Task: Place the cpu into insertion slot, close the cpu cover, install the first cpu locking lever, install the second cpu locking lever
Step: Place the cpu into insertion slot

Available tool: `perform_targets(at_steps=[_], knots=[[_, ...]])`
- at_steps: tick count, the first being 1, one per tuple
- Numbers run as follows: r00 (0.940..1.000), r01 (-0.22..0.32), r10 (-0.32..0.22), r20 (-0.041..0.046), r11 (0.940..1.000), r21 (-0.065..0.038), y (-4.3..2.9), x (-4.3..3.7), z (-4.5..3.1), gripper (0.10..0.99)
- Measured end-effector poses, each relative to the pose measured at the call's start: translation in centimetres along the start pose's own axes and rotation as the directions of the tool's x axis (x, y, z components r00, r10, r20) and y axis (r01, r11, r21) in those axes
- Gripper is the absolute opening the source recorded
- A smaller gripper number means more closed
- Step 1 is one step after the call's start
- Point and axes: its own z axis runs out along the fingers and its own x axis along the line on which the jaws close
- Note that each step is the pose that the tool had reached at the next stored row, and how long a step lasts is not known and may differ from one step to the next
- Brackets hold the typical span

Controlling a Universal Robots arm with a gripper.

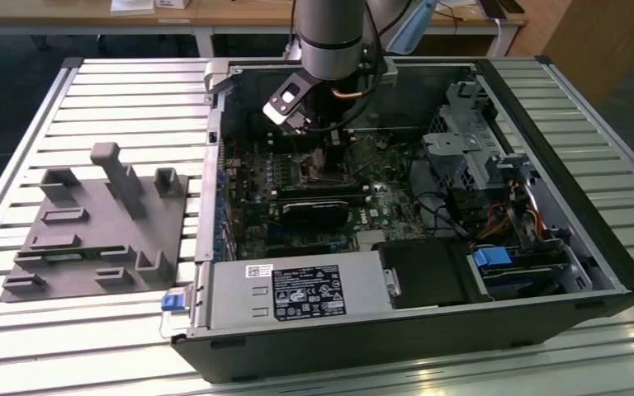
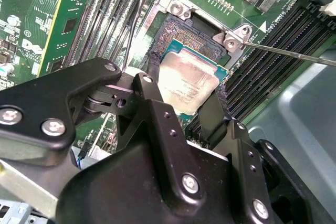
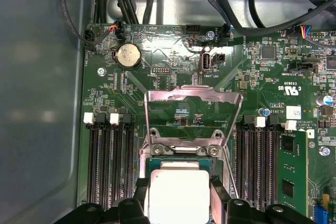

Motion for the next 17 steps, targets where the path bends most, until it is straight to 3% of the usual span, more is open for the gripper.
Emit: perform_targets(at_steps=[7,11,17], knots=[[1.0,0.0,0.0,0.0001,1.0,0.0,0.0,0.0,-0.01,0.541],[0.9999,0.012,-0.012,0.01,0.9999,0.0,-0.05,0.0,-0.01,0.541],[0.9999,0.011,-0.011,0.0107,0.9999,0.0,-0.42,0.0,0.19,0.541]])
